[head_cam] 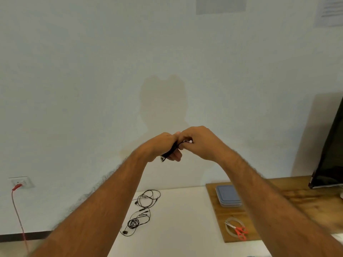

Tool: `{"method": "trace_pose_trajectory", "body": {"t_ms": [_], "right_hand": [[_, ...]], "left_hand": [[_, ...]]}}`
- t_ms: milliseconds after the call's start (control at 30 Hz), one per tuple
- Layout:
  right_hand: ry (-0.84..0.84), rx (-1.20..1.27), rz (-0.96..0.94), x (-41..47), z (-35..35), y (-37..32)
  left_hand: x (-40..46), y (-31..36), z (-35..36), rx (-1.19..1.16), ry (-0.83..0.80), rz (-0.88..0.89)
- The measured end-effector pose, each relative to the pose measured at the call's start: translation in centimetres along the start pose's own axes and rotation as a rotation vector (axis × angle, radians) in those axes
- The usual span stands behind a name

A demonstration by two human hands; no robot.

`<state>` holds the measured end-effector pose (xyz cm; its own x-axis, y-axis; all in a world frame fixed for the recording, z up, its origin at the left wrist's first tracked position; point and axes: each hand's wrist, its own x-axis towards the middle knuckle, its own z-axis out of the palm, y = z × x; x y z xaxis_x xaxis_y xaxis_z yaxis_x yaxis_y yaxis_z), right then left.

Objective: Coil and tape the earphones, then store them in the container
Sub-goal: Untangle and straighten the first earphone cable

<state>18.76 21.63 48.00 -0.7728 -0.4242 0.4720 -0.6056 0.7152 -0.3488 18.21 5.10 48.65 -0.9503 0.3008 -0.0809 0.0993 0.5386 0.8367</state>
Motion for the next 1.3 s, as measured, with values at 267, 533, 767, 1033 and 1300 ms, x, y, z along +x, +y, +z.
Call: {"method": "trace_pose_trajectory", "body": {"t_ms": [267,533,767,1033,1300], "right_hand": [[0.043,0.343,0.020,0.0,-0.8,1.4],[-0.021,0.826,0.105,-0.5,0.0,2.0],[0.005,1.087,0.156,-1.1,1.8,1.6],[0.002,1.191,0.178,-1.2,3.2,1.3],[0.049,1.248,0.212,-1.3,4.3,1.2]], "left_hand": [[-0.7,0.2,-0.2,-0.267,-0.239,-0.042],[-0.8,0.0,-0.3,-0.492,-0.301,0.022],[-0.4,-0.9,0.0,-0.629,-0.282,0.024],[-0.4,-2.0,0.4,-0.657,-0.251,0.050],[-0.2,-2.9,1.0,-0.664,-0.177,0.067]]}}
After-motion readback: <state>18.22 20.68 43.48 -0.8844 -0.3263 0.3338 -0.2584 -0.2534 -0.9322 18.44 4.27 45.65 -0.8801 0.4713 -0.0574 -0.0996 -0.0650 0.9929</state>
